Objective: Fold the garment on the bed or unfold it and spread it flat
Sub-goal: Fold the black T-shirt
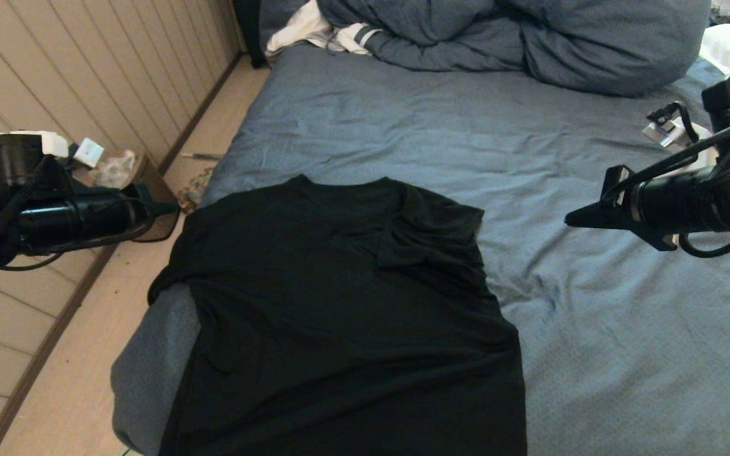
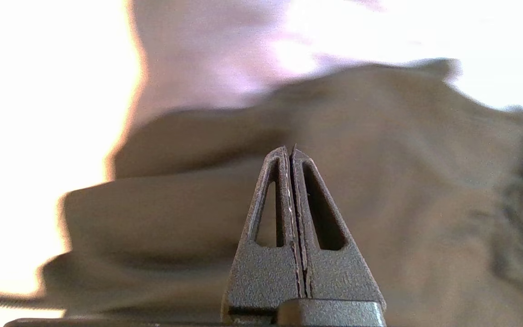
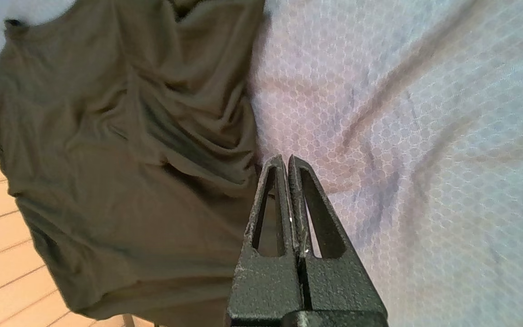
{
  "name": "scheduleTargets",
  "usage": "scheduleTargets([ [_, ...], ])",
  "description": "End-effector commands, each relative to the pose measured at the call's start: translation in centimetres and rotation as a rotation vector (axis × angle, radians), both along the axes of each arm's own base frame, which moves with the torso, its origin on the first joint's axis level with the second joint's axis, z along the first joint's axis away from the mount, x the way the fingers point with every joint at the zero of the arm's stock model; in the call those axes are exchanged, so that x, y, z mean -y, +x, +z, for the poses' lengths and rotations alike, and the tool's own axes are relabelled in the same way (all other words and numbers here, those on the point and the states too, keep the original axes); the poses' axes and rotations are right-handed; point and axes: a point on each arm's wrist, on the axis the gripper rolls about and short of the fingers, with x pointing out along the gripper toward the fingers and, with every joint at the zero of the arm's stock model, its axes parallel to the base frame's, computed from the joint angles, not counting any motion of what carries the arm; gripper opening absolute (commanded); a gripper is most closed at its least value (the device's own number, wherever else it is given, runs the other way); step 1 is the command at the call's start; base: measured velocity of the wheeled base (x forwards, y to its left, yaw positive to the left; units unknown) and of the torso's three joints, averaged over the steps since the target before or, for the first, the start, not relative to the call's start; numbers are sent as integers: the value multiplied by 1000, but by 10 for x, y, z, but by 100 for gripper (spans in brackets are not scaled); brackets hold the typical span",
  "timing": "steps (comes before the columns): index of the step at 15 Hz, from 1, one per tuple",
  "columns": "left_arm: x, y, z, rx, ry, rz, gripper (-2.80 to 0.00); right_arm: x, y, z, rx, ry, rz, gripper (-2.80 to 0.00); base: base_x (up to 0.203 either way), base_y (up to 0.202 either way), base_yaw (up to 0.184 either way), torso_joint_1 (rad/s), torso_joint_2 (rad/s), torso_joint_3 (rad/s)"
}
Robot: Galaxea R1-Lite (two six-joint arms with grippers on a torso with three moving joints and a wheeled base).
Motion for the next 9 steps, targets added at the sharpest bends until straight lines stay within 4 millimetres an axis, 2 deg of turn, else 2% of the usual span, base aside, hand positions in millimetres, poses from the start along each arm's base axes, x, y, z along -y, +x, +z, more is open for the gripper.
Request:
scheduleTargets([
  [1, -29, 14, -35, -89, -17, 64, -280, -3, 4, 14, 0, -4, 3, -280, 0, 0, 0, 0, 0, 0],
  [5, -38, 18, -50, -127, -30, 82, -280, -7, 19, 24, -26, -31, -21, -280, 0, 0, 0, 0, 0, 0],
  [6, -39, 16, -48, -125, -30, 86, 0, -8, 21, 24, -29, -33, -19, -280, 0, 0, 0, 0, 0, 0],
  [9, -40, 7, -62, -178, -39, 92, 0, -10, 21, 26, -19, -39, -16, -280, 0, 0, 0, 0, 0, 0],
])
